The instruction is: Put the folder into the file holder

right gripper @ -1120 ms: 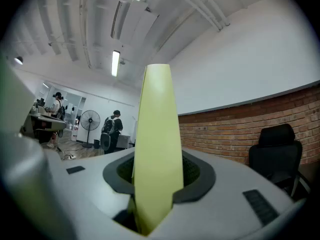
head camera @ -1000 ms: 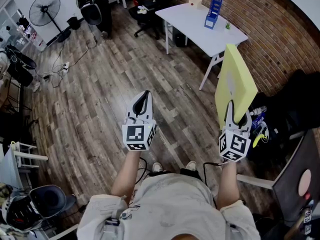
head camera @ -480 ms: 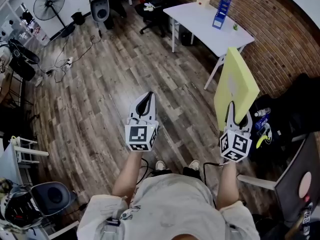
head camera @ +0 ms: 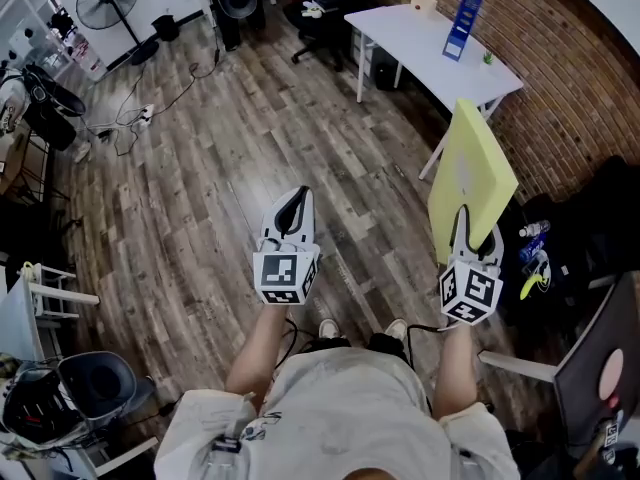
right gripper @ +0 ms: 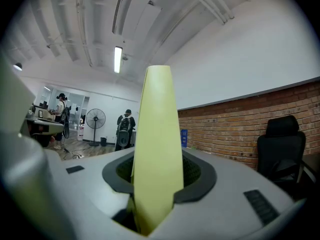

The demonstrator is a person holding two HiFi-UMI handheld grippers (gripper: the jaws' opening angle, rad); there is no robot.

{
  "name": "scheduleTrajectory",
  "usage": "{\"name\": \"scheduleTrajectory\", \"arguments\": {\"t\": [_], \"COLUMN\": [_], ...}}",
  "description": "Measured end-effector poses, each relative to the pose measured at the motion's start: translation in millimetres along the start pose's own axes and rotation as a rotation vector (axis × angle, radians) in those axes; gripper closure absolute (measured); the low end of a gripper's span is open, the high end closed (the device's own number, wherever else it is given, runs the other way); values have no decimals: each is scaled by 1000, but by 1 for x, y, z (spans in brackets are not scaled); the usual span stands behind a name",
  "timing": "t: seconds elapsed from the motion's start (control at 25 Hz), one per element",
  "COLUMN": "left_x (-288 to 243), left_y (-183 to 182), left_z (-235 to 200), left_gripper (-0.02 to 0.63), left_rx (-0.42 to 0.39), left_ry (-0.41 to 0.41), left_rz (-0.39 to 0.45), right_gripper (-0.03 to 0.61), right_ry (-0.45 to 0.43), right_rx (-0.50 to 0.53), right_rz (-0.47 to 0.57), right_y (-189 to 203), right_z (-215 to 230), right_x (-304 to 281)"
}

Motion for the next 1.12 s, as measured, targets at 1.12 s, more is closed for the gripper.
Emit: {"name": "scheduleTrajectory", "arguments": {"t": [1.12], "left_x": [-47], "left_y": [26], "left_z": [-48], "left_gripper": [594], "left_rx": [-7], "left_ry": [-38], "left_rz": [-12], "right_gripper": [407], "right_ry": [-49], "right_rx": [-13], "right_rz": [-11], "right_y": [25], "right_z": [-40], "right_x": [-81]}}
Point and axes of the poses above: the fingertips, and each gripper's own axes: x backward along the fingers, z to its right, y out of its underside, the point moved 5 cm from there along x, backward along the fingers, and after that the axes turned 7 degrees about z, right-handed, at the moved point
